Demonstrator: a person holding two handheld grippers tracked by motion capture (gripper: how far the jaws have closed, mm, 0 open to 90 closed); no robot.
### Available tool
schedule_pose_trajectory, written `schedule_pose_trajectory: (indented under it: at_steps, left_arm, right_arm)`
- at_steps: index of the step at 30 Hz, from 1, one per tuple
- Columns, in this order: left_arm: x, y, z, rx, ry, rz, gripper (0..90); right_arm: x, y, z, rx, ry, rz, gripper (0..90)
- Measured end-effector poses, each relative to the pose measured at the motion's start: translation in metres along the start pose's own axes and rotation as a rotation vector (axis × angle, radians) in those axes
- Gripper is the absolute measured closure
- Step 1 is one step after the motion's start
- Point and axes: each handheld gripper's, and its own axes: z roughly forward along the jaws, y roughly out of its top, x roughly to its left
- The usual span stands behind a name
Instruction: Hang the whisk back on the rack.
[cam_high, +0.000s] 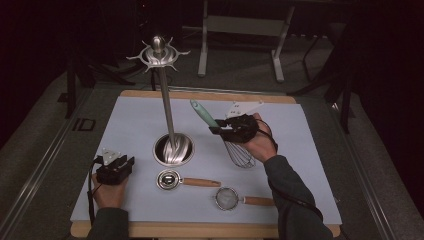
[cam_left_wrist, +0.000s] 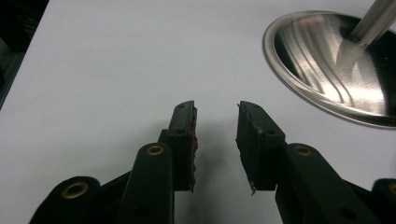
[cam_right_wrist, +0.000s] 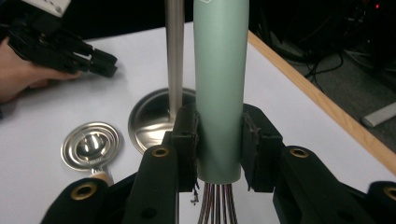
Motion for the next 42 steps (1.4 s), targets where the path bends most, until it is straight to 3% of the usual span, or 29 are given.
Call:
schedule_pose_trajectory:
  at_steps: [12, 42]
  left_arm:
    - [0.0, 0.0, 0.0, 0.001, -0.002, 0.001, 67.6]
    - [0.0, 0.0, 0.0, -0.002, -0.001, -0.002, 67.5]
  right_arm:
    - [-0.003, 0.023, -0.016, -0.081, 0.012, -0.026, 69.4]
    - [0.014, 0.072, -0.047, -0.288, 0.082, -0.062, 69.5]
